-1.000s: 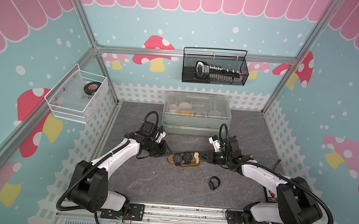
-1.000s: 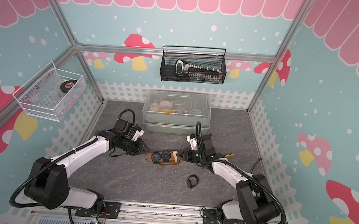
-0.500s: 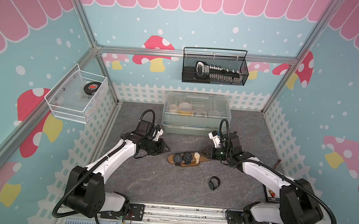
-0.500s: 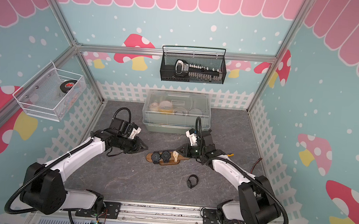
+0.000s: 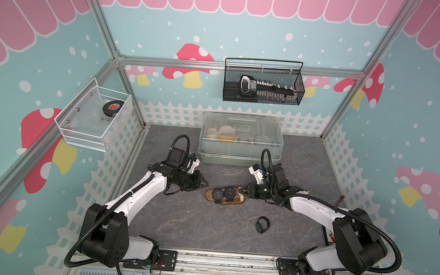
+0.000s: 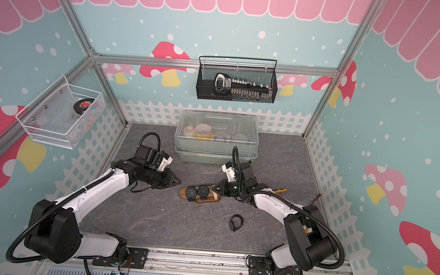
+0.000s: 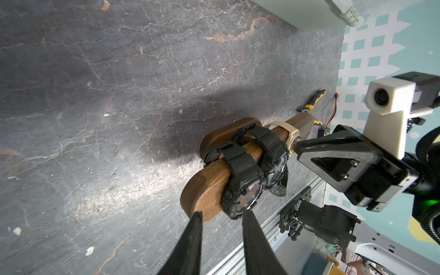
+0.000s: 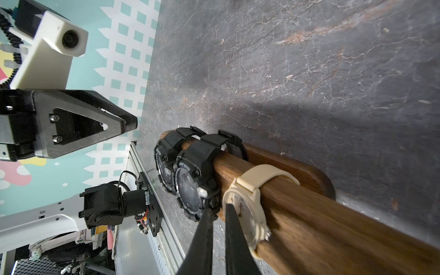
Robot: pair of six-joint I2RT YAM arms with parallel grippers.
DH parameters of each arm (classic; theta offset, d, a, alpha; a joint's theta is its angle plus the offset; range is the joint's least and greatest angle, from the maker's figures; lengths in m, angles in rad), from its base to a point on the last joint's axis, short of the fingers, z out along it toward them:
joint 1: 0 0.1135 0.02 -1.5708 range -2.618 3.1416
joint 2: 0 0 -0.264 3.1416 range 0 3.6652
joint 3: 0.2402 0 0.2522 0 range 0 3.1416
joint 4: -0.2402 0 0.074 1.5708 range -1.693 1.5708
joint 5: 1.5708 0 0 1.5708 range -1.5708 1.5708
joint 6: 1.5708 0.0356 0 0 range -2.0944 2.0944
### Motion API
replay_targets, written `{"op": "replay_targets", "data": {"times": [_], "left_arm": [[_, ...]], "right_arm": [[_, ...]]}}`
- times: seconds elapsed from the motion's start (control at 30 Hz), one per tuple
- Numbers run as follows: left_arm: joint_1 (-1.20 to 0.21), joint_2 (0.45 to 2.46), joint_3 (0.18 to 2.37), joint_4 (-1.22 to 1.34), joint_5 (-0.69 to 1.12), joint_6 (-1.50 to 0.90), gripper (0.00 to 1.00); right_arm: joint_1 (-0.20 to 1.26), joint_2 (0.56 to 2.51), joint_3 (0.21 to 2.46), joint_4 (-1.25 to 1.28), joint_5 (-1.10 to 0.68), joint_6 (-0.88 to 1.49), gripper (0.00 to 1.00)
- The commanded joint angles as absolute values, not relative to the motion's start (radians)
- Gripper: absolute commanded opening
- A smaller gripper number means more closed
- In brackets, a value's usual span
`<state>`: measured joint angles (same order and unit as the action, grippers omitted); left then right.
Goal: Place watch on stand
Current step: Place the watch on the stand.
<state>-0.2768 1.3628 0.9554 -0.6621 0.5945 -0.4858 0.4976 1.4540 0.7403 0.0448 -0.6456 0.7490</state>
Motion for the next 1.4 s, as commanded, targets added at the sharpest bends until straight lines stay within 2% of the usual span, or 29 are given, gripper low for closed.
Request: {"op": "replay_targets", "data": {"times": [0.0, 0.67, 1.0, 1.37], "left_arm": [[-0.271, 1.345, 0.944, -0.672, 0.583, -0.479, 0.3], [-0.269, 1.324, 0.937, -0.659, 0.59, -0.487, 0.29], [-0.269, 1.322, 0.996, -0.615, 0.61, -0.503, 0.3], [-0.27, 1.402, 1.091, -0.495, 0.65, -0.562, 0.3]], "right_arm": [[0.502, 1.472, 0.726, 0.06, -0.638, 0.741, 0.11], [0.516, 1.44, 0.718, -0.03, -0.593, 0.685, 0.1], [0.528, 1.261, 0.823, -0.319, -0.462, 0.588, 0.1], [0.534, 0.956, 0.683, -0.547, -0.275, 0.672, 0.11]]}}
